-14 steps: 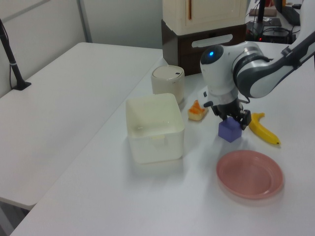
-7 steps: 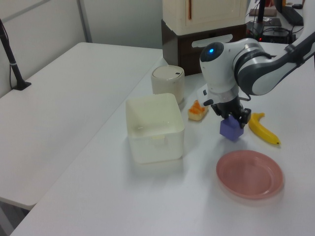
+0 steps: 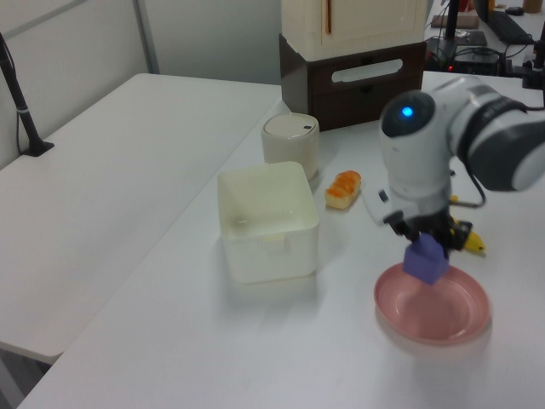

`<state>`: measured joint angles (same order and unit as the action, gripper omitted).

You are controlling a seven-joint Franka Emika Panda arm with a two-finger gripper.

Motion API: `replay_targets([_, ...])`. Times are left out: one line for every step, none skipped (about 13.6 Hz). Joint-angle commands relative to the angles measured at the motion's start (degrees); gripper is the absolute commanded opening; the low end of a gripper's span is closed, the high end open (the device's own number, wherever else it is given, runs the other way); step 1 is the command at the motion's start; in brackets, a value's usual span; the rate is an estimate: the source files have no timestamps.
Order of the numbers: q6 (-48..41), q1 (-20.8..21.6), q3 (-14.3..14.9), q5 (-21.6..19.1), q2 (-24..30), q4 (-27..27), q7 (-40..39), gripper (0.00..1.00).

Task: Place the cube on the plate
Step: 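Carry the purple cube over the pink plate and lower it, then open the gripper to release the cube on the plate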

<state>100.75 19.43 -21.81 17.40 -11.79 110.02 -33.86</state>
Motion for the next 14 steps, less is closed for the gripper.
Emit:
replay_targets([1.01, 4.03, 0.19, 0.18, -1.74, -0.33, 7.92, 0.76])
replay_targets([1.20, 4.21, 0.19, 0.27, -1.92, -0.33, 8.28, 0.81])
replay_targets([1.20, 4.21, 0.19, 0.27, -1.92, -0.42, 8.29, 0.91])
replay_targets([0.94, 4.13, 0.19, 0.35, -1.83, -0.60, 8.63, 1.00])
replay_targets([-0.02, 3.86, 0.19, 0.27, -1.74, -2.34, 8.90, 1.00])
replay_targets([-3.08, 3.43, 0.27, 0.18, -1.57, -5.05, 8.99, 1.00])
replay_targets([-5.80, 3.16, 0.45, 0.09, -1.48, -7.78, 9.08, 1.00])
replay_targets([-8.44, 2.11, 0.54, 0.00, -1.39, -10.59, 9.08, 1.00])
replay_targets([-11.34, -0.94, 0.54, -0.08, -1.39, -15.05, 9.08, 1.00])
replay_targets([-12.15, -2.71, 0.63, -0.35, -1.39, -17.27, 8.99, 1.00])
replay_targets([-12.33, -4.82, 0.63, -0.87, -1.39, -18.78, 9.08, 1.00])
replay_targets([-12.34, -7.01, 0.71, -1.40, -1.22, -20.18, 9.08, 1.00])
replay_targets([-12.34, -8.95, 0.80, -1.49, -1.21, -21.50, 9.08, 1.00])
replay_targets([-11.99, -11.41, 1.06, -1.84, -0.69, -22.47, 9.43, 1.00])
